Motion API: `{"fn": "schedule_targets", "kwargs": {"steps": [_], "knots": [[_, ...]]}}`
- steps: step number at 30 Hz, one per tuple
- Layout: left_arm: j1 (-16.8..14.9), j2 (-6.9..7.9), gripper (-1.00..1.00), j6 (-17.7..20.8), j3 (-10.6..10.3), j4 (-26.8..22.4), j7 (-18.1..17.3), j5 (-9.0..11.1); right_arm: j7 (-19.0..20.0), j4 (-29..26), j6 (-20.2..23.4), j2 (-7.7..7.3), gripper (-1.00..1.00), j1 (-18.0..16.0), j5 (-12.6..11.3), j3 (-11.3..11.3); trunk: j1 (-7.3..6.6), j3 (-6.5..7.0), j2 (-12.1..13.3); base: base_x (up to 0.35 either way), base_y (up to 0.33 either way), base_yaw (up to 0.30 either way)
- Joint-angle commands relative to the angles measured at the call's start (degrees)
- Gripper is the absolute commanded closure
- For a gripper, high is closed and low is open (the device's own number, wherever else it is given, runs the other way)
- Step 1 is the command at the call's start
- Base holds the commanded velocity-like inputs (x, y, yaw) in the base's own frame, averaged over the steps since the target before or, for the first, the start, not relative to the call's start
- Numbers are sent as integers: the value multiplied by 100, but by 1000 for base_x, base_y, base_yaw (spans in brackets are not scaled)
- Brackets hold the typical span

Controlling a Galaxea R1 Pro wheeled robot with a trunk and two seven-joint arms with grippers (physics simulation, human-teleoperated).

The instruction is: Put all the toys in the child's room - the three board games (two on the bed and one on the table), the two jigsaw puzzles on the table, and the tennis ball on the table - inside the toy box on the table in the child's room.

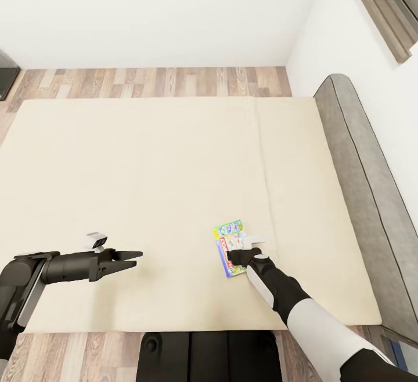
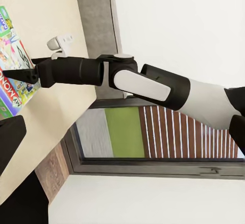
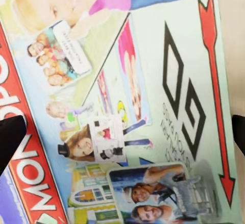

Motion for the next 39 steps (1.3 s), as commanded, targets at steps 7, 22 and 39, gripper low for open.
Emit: {"fn": "schedule_targets", "kwargs": {"steps": [7,22,39], "knots": [[-2,2,-100,61,-1,-1,-21,-1,-57,-12,19,-4,-100,-4,-60,32,3,-6,-9,0,2,0],[-2,2,-100,61,-1,-1,-18,-1,-57,-12,19,-6,-100,-4,-60,32,3,-6,-9,0,0,0],[-2,2,-100,61,-1,-1,-14,-1,-57,-11,20,-3,-100,-4,-60,32,3,-6,-9,0,89,0]]}}
